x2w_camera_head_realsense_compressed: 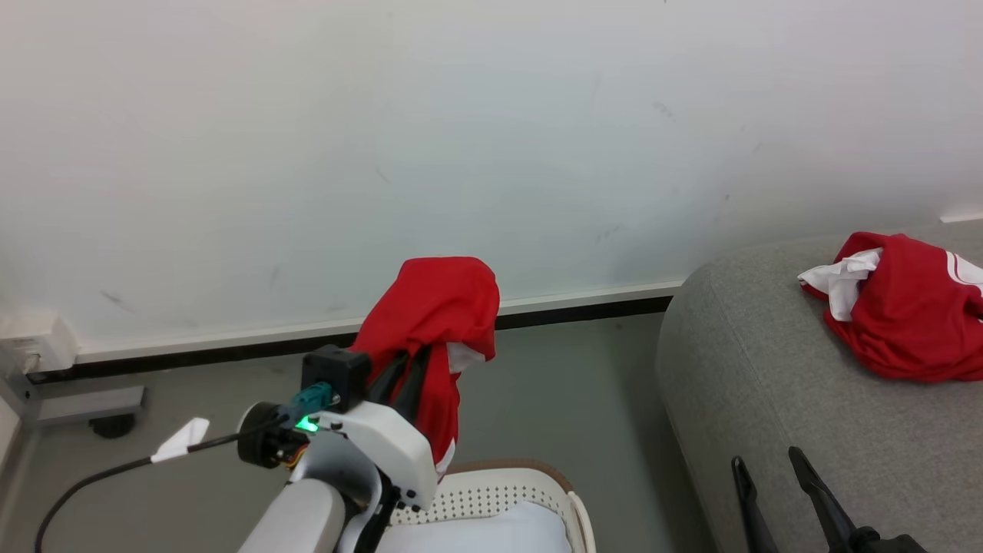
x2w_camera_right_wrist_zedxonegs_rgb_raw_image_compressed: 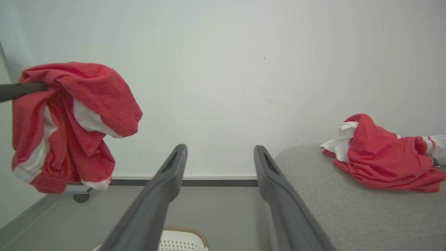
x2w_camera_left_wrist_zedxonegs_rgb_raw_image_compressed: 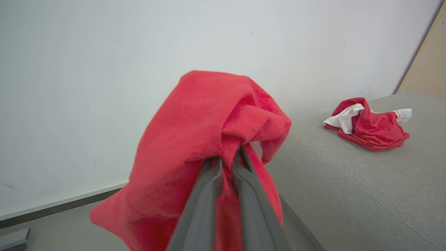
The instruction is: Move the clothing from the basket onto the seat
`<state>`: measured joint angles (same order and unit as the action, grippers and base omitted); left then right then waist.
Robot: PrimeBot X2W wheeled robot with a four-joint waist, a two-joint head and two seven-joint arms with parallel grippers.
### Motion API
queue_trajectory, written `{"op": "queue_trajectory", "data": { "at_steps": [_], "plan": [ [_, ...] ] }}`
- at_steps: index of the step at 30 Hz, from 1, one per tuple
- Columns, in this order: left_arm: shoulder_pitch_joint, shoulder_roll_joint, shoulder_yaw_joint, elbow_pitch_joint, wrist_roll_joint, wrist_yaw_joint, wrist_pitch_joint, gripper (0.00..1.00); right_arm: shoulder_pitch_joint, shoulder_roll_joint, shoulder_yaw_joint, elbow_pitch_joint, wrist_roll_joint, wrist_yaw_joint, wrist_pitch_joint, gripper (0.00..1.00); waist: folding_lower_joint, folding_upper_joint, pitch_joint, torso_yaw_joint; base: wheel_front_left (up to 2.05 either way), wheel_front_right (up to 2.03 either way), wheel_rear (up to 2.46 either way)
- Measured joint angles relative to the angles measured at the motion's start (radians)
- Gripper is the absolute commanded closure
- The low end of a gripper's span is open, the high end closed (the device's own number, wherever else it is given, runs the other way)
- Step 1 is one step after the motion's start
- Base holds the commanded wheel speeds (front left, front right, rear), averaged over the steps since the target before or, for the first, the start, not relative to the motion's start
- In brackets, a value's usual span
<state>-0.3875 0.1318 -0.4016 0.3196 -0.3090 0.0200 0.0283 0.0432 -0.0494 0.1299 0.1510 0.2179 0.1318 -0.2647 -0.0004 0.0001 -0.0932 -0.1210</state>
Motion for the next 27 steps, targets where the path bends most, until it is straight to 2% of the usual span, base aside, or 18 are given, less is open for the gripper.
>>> {"op": "queue_trajectory", "data": {
  "at_steps": [9,18,27],
  "plan": [
    [0.05,0.016,-0.008,-0.16,-0.009,0.025,0.066,1.0,-0.001,0.0,0.041,-0.002,-0.014,0.0,0.0,0.0,0.0002,0.0,-0.013,-0.001,0.0,0.0,0.0],
    [0.057,0.009,-0.041,-0.239,-0.012,0.03,0.092,1.0,-0.118,0.0,0.289,0.059,-0.026,0.0,0.0,0.0,0.0003,0.0,0.001,-0.006,0.0,0.0,0.0],
    [0.054,-0.024,-0.12,-0.249,-0.007,0.01,0.111,1.0,-0.277,0.002,0.482,0.16,0.067,0.0,0.0,0.0,0.0004,0.0,0.007,0.02,0.0,0.0,0.0]
  ]
}}
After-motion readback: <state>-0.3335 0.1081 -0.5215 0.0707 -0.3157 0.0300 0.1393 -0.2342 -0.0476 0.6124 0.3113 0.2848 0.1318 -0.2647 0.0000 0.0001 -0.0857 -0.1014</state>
